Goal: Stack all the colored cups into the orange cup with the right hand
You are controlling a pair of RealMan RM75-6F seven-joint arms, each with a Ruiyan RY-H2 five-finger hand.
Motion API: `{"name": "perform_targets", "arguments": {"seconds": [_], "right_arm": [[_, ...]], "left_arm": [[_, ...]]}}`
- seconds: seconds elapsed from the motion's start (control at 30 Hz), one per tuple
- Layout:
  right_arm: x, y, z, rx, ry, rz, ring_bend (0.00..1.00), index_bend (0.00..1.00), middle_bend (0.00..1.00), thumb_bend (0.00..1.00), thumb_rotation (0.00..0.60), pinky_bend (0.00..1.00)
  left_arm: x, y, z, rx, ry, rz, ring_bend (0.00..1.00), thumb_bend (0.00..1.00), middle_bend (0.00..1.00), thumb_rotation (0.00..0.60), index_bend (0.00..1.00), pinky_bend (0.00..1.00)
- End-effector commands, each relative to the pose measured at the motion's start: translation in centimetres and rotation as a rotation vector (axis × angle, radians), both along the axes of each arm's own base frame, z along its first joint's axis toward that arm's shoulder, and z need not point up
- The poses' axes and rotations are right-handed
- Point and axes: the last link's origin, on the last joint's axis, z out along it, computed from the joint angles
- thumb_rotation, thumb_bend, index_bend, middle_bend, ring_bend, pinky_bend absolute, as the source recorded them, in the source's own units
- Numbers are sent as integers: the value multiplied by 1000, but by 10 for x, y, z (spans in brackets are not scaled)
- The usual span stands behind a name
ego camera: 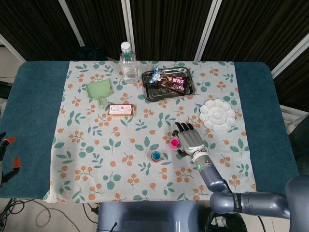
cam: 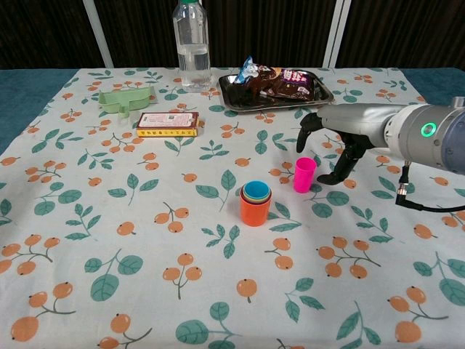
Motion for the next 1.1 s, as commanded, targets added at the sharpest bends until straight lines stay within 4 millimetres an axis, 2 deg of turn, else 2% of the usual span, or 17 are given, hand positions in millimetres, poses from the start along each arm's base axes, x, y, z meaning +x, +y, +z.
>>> {"name": "perform_targets", "arguments": {"seconds": [0.03,0.37,0.97,1.1], "right_arm": [[0,-2,-1,-6,-5,-5,0,350,0,395,600,91],[-2,-4,-7,-10,-12,-19,2,401,0,395,600,91],[5,-6,-10,-24,-37,-15,12,433,0,395,600,105],[6,-6,-10,-24,-38,-13,12,441,0,395,600,161]], "left_arm": [[0,0,0,1,-1,1,0,462,61,600,226,51],[0,0,0,2,3,3,0,462,61,600,226,51],[0,0,-1,0,2,5,0,462,62,600,226,51],[0,0,-1,2,2,5,0,462,62,600,226,51]]}}
